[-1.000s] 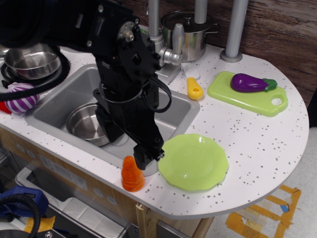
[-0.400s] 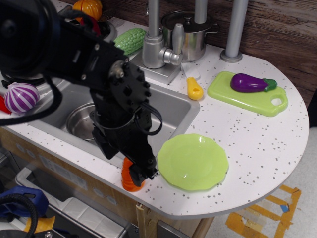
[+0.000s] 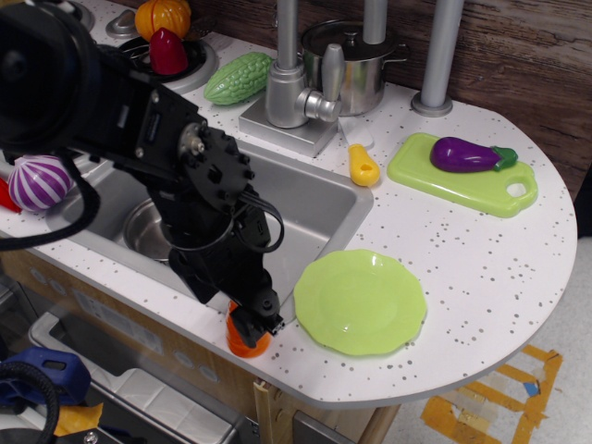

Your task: Put carrot on plate

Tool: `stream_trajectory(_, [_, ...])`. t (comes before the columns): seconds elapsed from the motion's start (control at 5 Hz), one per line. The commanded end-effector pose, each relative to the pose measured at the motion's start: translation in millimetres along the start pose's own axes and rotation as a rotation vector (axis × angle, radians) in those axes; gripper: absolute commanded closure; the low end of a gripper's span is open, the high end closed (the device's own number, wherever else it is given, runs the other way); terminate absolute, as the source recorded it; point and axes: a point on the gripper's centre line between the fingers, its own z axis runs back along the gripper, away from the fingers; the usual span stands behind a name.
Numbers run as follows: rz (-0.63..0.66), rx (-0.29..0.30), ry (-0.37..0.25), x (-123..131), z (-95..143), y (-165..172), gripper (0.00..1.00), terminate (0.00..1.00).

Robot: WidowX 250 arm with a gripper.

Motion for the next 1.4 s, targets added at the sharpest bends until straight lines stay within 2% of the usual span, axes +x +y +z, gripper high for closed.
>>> stream_trajectory(0.0, [0.016,0.016,-0.042,6,2,-6,1.0,0.0])
stream_trajectory(0.2, [0.019,0.028,-0.038,15,12,-12,1.0,0.0])
stream_trajectory(0.6, [-0.008,0.084,-0.049,43,47,-17,1.0,0.0])
stream_trajectory(1.0, [-0.034,0.051,-0.116,91,35,-32,1.0,0.0])
stream_trajectory(1.2, [-0.031,0.027,-0.119,99,24,-39,1.0,0.0])
